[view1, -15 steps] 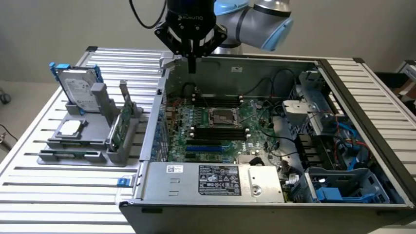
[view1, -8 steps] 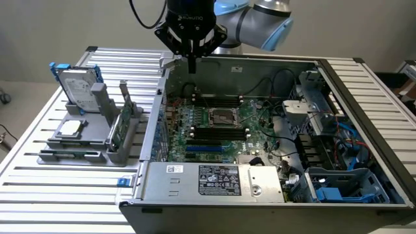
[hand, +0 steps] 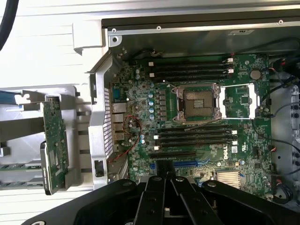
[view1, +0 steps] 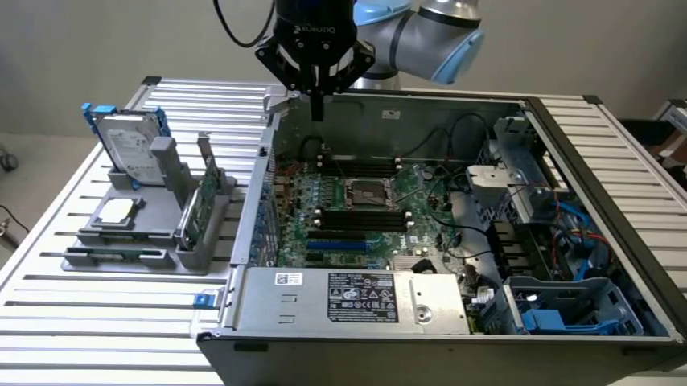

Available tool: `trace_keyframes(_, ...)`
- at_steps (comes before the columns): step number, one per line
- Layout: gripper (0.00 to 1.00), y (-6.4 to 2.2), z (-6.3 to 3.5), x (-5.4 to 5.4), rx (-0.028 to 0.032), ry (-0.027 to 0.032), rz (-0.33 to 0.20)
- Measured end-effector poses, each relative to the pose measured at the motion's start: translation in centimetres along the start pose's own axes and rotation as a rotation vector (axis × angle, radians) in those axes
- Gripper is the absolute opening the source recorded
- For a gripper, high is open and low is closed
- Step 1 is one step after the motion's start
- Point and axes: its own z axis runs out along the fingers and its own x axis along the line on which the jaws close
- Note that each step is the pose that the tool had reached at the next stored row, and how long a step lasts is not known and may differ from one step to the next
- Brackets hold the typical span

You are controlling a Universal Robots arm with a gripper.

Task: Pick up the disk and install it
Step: 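Reach for the disk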

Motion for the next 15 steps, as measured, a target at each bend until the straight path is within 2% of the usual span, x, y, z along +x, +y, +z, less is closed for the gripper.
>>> trace_keyframes(15, 0.11, 0.00, 0.00, 0.00, 0.0000, 0.0000, 0.000)
